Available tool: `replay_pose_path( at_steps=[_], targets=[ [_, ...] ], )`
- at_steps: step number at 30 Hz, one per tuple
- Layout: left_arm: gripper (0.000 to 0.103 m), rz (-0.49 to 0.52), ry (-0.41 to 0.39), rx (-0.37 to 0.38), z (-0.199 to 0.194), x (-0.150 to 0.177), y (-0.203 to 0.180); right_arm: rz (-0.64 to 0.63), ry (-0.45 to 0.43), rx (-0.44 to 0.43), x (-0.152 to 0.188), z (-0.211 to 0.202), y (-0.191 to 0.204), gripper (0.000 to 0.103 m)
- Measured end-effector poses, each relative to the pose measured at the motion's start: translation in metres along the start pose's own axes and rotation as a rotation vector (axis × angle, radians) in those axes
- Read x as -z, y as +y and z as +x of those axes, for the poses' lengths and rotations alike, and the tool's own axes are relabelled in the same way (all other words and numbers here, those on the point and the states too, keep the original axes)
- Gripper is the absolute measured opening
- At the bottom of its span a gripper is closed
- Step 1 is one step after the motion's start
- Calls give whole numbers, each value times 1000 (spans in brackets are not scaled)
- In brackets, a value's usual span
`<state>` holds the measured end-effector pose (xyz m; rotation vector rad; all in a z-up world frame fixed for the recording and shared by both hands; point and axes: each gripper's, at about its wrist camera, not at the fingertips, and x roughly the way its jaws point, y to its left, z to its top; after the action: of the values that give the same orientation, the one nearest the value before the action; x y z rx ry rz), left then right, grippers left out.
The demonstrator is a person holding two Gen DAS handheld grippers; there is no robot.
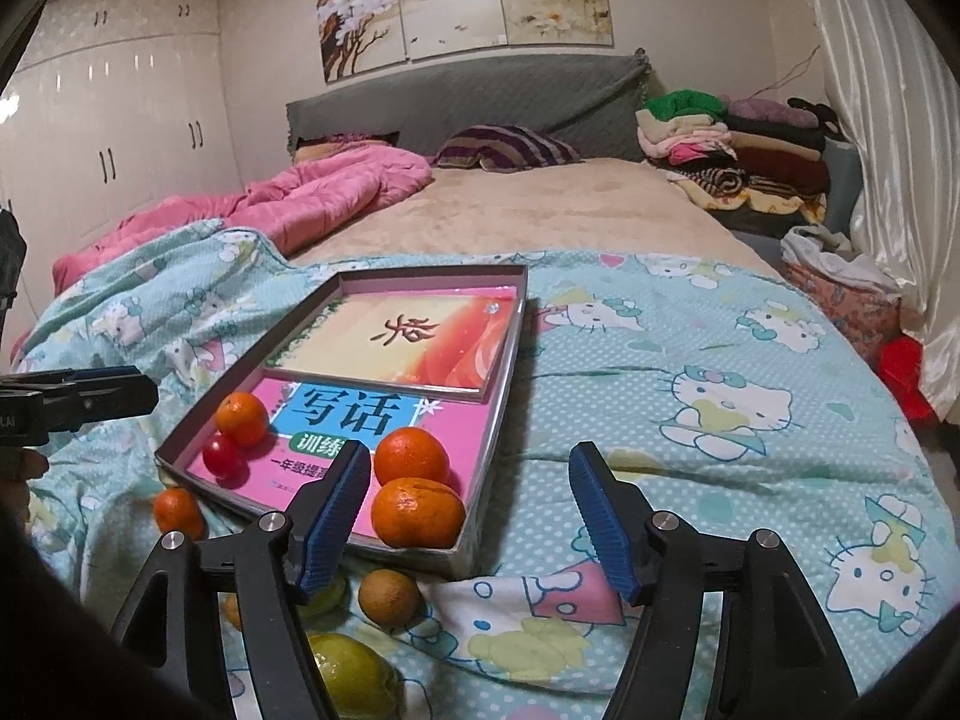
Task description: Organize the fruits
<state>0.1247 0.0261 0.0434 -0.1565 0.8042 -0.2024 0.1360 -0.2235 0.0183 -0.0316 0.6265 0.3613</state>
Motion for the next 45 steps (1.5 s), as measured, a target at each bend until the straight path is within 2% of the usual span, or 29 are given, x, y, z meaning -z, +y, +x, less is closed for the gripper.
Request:
replay_pose_path(
  at_steps=[7, 30, 45],
  targets=[
    [84, 12, -7, 4, -6, 8, -8, -17, -7, -31, 2, -8, 8, 71],
    [84, 48, -14, -3, -17, 22, -18, -64, -33, -79, 6, -32, 26, 72],
    [84, 84, 21, 13, -13, 34, -30, -38, 18, -79, 27, -39, 22, 73]
  ],
)
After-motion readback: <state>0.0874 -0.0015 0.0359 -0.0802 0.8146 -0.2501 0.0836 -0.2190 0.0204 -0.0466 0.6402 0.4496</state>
